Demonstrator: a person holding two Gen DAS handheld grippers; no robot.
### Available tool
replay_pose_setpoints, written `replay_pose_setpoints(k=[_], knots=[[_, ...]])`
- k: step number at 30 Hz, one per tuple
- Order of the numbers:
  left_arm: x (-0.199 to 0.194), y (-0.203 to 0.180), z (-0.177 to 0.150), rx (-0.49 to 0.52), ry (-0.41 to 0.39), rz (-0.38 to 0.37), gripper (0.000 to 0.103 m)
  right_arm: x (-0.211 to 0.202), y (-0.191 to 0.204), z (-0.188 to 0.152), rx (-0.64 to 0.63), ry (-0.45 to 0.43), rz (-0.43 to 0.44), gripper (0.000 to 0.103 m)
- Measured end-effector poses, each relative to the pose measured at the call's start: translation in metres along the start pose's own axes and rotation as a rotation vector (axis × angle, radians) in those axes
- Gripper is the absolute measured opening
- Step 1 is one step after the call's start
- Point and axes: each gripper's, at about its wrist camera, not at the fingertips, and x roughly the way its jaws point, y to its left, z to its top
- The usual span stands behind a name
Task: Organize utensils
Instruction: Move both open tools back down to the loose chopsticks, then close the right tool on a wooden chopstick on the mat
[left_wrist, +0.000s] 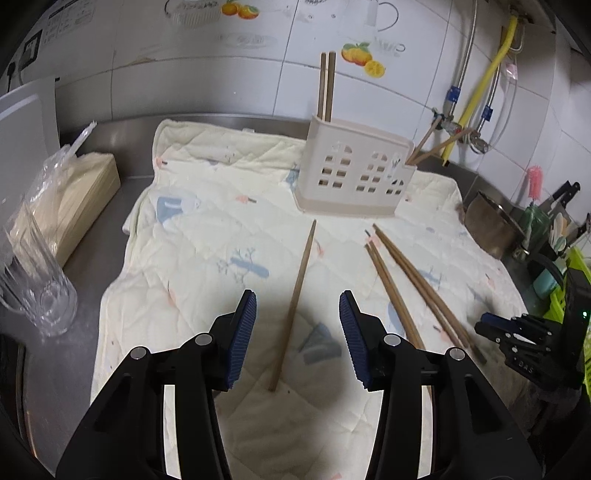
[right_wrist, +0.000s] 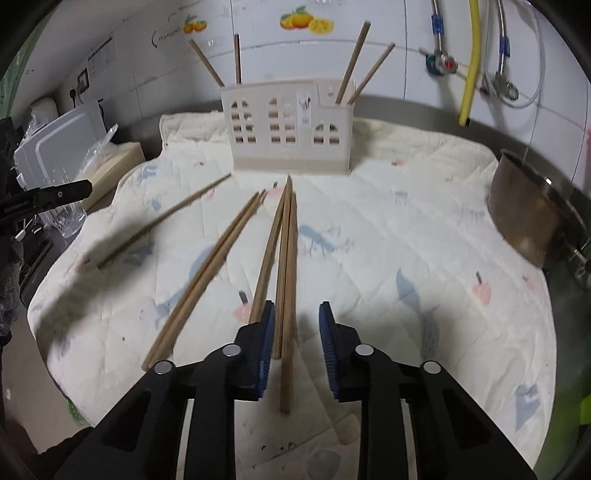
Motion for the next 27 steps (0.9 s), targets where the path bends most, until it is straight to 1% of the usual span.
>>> replay_pose_setpoints(k=[6, 14, 27], knots=[[0.004, 0.004, -0.01, -0.013, 0.024, 0.004, 0.047, 0.016, -0.001, 0.001, 0.001, 0.036, 0.0, 0.014], [0.007, 0.009, -0.016, -0.021, 0.038, 0.012, 0.047, 0.026, 0.0, 0.004, -0.007, 0.053, 0.004, 0.012], [0.012, 0.011, -0.021, -0.022, 0.056, 0.009, 0.047, 0.031, 0.003, 0.006, -0.037, 0.064, -0.016, 0.011]])
